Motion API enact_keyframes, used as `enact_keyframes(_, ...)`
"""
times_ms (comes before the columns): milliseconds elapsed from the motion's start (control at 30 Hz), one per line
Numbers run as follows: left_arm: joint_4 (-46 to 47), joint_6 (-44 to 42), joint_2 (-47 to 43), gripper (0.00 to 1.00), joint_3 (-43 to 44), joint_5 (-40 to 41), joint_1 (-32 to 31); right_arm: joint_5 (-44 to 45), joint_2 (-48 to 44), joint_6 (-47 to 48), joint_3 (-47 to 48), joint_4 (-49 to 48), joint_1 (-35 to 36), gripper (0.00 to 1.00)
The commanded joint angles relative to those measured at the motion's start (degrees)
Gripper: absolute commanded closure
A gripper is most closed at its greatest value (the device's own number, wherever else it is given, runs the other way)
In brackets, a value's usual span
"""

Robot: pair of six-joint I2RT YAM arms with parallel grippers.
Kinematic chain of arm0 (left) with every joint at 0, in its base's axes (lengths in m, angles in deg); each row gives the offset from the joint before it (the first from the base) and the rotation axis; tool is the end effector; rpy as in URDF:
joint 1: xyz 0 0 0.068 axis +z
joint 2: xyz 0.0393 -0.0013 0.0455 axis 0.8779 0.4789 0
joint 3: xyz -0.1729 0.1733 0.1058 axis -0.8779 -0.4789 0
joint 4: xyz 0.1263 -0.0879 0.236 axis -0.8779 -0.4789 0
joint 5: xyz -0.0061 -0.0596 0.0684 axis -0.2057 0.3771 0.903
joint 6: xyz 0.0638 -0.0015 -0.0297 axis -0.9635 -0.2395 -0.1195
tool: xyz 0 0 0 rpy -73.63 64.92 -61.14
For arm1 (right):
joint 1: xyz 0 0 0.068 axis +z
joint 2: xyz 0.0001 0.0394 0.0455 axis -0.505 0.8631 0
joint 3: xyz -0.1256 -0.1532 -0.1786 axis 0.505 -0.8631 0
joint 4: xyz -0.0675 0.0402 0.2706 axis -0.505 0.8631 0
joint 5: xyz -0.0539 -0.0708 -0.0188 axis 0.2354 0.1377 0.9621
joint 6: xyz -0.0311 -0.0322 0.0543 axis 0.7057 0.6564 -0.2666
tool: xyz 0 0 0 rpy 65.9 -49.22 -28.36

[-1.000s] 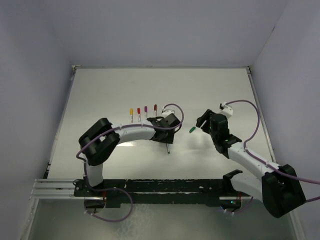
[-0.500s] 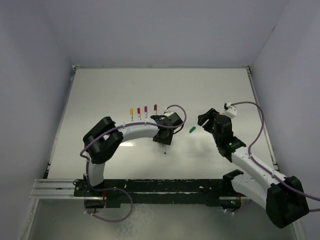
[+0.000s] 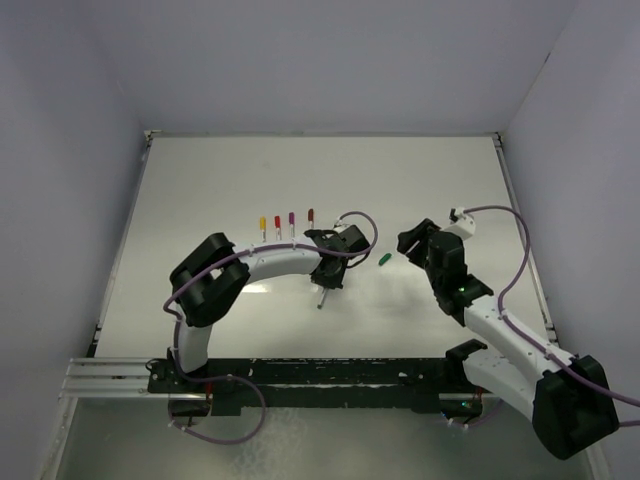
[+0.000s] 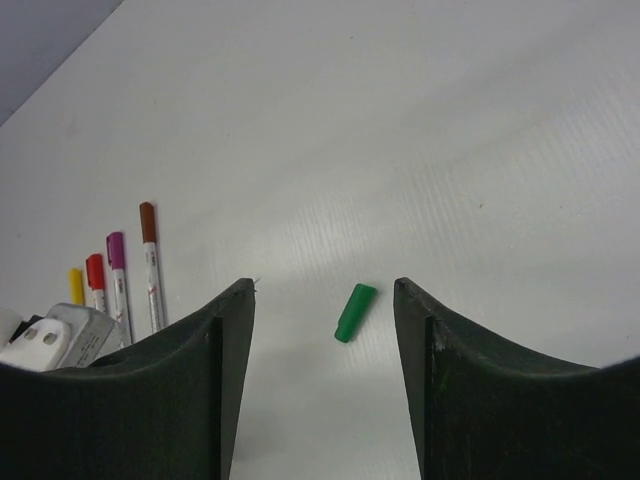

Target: Insert the pens into the pen caps

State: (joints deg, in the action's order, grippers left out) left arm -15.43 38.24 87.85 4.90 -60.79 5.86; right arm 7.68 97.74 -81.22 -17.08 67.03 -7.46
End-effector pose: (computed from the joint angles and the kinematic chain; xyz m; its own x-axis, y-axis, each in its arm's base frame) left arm 0.2406 -0.3275 0.1203 -0.8971 0.2502 -0.3642 0.2722 0.9622 -0.0095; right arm 0.2395 0.0799 0.2036 -0.2423 0.6374 -0.7314 0.1556 0.7697 0.6192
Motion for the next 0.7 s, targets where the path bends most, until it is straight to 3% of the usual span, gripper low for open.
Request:
enact_keyframes(0,-2.29,-1.68,3.60,1.00,-3.29,-2.34,-0.17,2.77,1.29,-0.68,1.74,3.89,0.11,0.42)
enact_keyframes(300,3.03,-2.29,-4.08,1.00,-6.23,-2.06,-0.06,3.65,11.26,2.23,7.60,10.72,0.90,0.45)
enact_keyframes(667,-1.19,-4.05,-9.98,1.00,-7.81,-0.05,-0.10,1.50,18.50,4.09,10.95,9.40,2.51,0.50)
